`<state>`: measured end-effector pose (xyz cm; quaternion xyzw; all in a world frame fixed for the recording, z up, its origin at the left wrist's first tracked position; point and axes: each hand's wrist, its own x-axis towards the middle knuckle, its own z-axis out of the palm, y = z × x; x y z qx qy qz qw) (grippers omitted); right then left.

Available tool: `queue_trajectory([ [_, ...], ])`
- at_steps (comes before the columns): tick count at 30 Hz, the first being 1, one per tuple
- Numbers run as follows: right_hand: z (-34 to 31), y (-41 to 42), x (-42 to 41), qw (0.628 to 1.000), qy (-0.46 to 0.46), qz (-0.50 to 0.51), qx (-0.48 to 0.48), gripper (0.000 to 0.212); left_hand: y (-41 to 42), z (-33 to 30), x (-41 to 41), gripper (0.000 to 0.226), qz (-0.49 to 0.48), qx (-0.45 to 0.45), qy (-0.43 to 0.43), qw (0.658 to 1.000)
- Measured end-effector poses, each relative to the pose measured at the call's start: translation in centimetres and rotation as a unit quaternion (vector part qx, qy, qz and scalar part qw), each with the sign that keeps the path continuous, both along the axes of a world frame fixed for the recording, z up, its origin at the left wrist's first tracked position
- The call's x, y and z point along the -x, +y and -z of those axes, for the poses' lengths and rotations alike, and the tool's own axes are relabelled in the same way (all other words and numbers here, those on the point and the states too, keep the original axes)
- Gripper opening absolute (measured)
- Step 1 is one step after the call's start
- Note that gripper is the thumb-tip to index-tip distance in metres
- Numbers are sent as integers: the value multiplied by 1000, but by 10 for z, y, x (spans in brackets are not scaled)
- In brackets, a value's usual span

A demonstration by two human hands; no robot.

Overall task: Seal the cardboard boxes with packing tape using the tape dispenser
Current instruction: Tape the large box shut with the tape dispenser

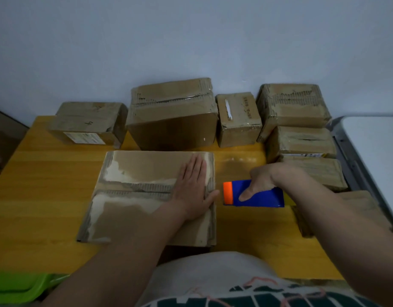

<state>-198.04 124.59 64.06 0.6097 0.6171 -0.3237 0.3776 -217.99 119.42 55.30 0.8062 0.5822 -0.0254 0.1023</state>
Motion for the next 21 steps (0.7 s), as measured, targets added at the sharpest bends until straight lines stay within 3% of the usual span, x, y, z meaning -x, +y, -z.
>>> queue_trajectory([
  [2,10,-13,-1,989,-83,-78,-92,54,-1,-1,0,91,-3,3,-4,1000],
  [3,17,-18,-7,986,-95,-71,-120,49,-1,-1,1,92,-3,5,-5,1000],
  [7,37,-28,-23,980,1,112,-164,48,-1,-5,-1,100,-21,11,-6,1000],
  [9,49,-33,-19,965,25,154,-212,48,-4,-7,-4,109,-33,25,-8,999],
  [15,101,-63,-8,954,59,231,-181,65,-37,-8,6,113,9,38,-7,999],
  [19,124,-77,-10,944,73,273,-168,57,-56,-6,20,106,80,45,18,996],
  [21,118,-79,-10,944,58,240,-221,52,-57,-7,25,110,99,51,13,994],
])
